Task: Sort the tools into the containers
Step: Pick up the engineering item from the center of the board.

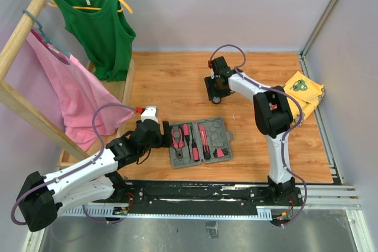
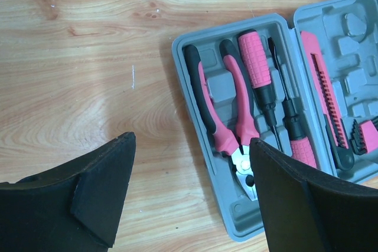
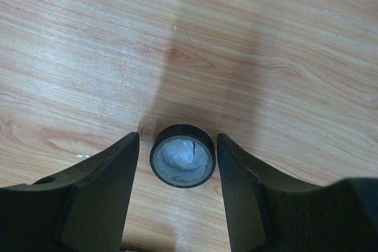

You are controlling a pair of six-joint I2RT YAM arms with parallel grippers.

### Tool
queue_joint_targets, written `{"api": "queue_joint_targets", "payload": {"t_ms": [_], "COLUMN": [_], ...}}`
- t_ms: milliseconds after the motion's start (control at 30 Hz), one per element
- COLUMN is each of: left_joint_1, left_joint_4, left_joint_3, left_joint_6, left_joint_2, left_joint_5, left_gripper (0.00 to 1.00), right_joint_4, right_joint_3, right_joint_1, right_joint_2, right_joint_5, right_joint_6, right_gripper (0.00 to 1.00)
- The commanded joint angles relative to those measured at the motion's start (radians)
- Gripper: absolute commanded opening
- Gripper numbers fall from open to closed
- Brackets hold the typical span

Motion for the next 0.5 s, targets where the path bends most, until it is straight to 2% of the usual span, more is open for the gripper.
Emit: {"api": "queue_joint_targets", "payload": {"t_ms": [0,300,467], "left_joint_1": [0.005,0.005,0.005], "left_joint_4": [0.032,0.045,0.050], "left_joint_3": [-0.005,-0.003,0.000], "left_joint_6": [-0.006,-0.005,-0.002], "left_joint_2": [0.015,0.029,0.038], "left_joint_5": [0.005,0.015,0.020], "left_gripper": [0.82,0.81,0.81], "right_joint_4": [-0.061,-0.074,-0.073], "right_joint_3": [-0.028,-0.060,-0.062], "right_joint_1": [-0.009,0.003,0.003], "right_joint_2": [-0.009,-0.036,-0.027], "right_joint_5": [-0.012,0.019,0.015], "right_joint_6": [-0.017,-0.026,-0.031], "right_gripper": [0.57,0.59,0.53]}}
